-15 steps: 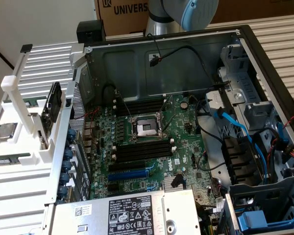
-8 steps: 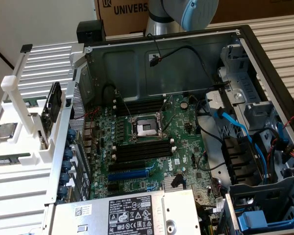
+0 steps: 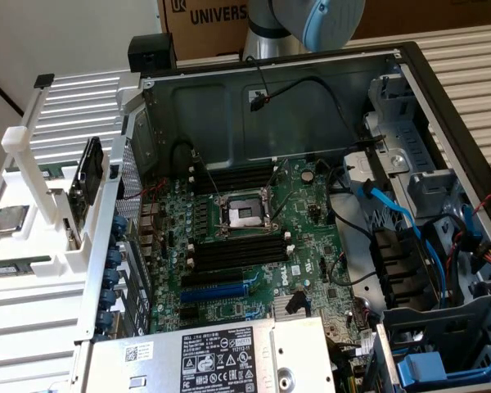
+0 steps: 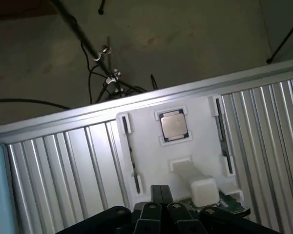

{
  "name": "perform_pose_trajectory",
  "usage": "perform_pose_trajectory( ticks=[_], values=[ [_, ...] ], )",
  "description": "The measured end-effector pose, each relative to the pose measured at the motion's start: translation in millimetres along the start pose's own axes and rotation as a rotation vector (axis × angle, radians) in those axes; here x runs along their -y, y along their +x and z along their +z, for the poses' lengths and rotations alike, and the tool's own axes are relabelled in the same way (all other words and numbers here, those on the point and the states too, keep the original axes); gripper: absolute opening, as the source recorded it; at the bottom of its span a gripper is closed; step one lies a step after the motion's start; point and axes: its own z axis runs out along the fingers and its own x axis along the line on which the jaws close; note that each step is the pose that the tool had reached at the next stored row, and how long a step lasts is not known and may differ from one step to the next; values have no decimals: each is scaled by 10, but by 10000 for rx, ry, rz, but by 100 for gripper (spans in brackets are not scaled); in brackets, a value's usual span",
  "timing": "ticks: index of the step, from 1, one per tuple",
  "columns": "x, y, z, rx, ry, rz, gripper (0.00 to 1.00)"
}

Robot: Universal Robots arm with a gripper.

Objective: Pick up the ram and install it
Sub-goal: 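Reach for the ram, then pick up the ram and move it above insertion slot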

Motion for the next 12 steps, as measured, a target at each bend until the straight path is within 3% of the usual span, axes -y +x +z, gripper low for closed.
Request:
perform_pose_trajectory(
  ticks=[4, 12],
  values=[
    [-3, 1, 3, -6, -23, -623, 10],
    [-5, 1, 3, -6, -26, -688, 10]
  ],
)
